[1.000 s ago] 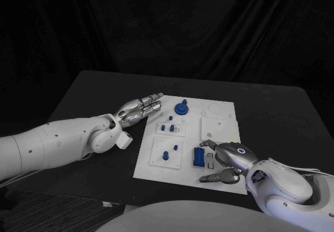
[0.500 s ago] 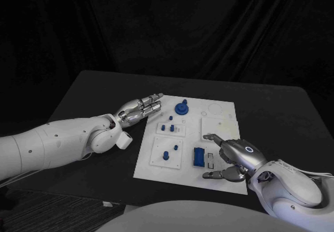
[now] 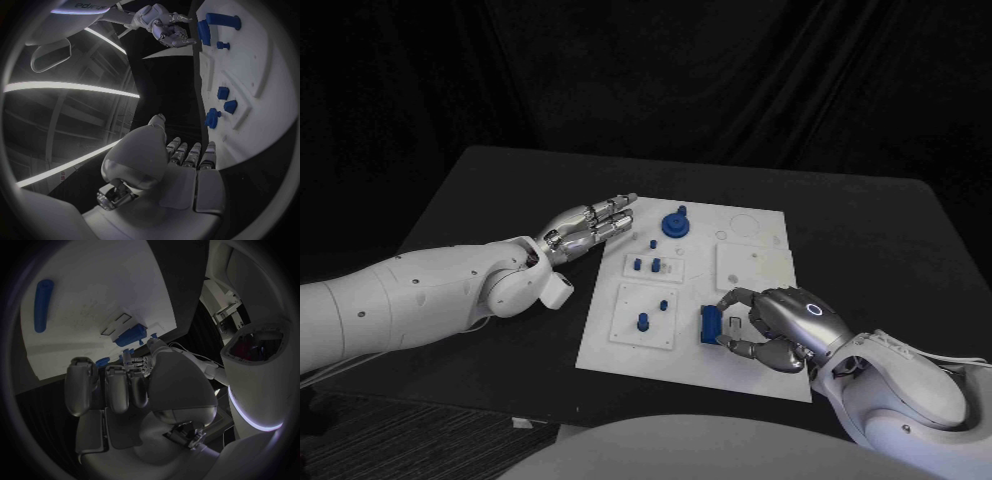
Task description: Assemble the parts on the task board
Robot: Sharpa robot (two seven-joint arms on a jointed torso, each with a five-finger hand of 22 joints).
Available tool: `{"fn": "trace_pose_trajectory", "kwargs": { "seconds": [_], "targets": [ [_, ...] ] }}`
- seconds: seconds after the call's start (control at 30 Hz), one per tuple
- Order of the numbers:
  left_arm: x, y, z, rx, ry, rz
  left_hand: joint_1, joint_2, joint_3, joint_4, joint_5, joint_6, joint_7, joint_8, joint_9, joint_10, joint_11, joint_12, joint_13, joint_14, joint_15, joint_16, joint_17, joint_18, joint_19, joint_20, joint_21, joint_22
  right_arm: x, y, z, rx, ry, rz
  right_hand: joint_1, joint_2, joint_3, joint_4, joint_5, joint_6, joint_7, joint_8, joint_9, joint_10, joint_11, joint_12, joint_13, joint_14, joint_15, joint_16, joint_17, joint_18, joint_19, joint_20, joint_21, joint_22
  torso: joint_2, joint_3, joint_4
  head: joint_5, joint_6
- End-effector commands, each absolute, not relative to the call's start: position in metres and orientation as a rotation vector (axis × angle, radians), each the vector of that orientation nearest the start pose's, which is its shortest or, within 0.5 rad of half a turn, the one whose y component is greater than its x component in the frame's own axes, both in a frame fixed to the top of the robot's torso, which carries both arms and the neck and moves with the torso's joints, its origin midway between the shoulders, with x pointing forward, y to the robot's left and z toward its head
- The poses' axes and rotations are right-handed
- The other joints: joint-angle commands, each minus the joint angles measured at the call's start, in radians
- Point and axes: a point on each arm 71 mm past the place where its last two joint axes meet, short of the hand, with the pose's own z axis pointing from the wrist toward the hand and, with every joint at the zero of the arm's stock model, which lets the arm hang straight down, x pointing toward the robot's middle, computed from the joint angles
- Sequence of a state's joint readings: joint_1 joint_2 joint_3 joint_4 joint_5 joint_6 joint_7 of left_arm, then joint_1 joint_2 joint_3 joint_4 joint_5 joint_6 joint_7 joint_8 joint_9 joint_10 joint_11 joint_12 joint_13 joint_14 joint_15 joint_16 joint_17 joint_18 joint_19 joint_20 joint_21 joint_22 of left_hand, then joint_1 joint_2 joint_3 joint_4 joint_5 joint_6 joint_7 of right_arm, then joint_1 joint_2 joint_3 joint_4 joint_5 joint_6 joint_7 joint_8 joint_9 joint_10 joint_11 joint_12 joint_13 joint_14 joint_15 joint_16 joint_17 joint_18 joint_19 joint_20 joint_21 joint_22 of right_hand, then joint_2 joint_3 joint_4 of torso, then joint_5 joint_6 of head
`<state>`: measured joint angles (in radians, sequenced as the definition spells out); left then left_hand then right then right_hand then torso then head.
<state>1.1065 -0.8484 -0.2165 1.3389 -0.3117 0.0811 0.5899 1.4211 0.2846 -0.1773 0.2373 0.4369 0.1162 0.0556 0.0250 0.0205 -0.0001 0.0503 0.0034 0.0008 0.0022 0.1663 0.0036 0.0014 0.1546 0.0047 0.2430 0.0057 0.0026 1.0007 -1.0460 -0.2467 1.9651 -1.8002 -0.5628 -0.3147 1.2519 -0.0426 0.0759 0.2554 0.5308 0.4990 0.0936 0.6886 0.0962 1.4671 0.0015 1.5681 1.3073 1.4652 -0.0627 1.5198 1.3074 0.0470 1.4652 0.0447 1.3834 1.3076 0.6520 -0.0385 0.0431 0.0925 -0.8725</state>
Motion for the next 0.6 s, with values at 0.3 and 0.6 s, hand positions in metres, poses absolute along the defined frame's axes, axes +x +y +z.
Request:
{"fn": "trace_pose_trajectory", "kwargs": {
  "seconds": [0.3, 0.6],
  "targets": [
    [0.4538, 0.2436, -0.2796, -0.752, 1.741, -1.687, -0.011, -0.002, 0.008, -0.002, 0.006, 0.002, 0.01, 0.003, 0.002, 0.0, 0.005, -0.003, -0.001, -0.002, 0.008, -0.004, -0.001, -0.007, -0.001, 0.008, -0.002, 0.001, 0.3164, -0.1746, -0.2676, -0.258, 1.697, 0.758, 0.049, -0.002, 0.023, -0.023, -0.004, 0.06, 0.006, 0.025, 0.03, 0.104, -0.003, 0.003, 0.264, 0.079, -0.004, 0.002, 0.123, -0.003, 0.031, -0.002, 0.002, 0.206, 0.001, 0.001, 0.0029, -0.001, 0.0],
    [0.4535, 0.2425, -0.2798, -0.752, 1.743, -1.691, -0.011, -0.002, 0.008, -0.002, 0.006, 0.002, 0.01, 0.003, 0.002, 0.0, 0.005, -0.003, -0.001, -0.002, 0.008, -0.004, -0.001, -0.007, -0.001, 0.008, -0.002, 0.001, 0.3192, -0.1718, -0.2733, -0.273, 1.738, 0.733, 0.06, -0.016, 0.02, -0.038, -0.073, 0.057, 0.009, 0.039, 0.06, 0.104, 0.001, 0.003, 0.264, 0.078, -0.001, 0.0, 0.117, -0.001, 0.026, 0.001, -0.008, 0.202, 0.001, -0.0002, 0.0017, 0.001, 0.0]
  ]
}}
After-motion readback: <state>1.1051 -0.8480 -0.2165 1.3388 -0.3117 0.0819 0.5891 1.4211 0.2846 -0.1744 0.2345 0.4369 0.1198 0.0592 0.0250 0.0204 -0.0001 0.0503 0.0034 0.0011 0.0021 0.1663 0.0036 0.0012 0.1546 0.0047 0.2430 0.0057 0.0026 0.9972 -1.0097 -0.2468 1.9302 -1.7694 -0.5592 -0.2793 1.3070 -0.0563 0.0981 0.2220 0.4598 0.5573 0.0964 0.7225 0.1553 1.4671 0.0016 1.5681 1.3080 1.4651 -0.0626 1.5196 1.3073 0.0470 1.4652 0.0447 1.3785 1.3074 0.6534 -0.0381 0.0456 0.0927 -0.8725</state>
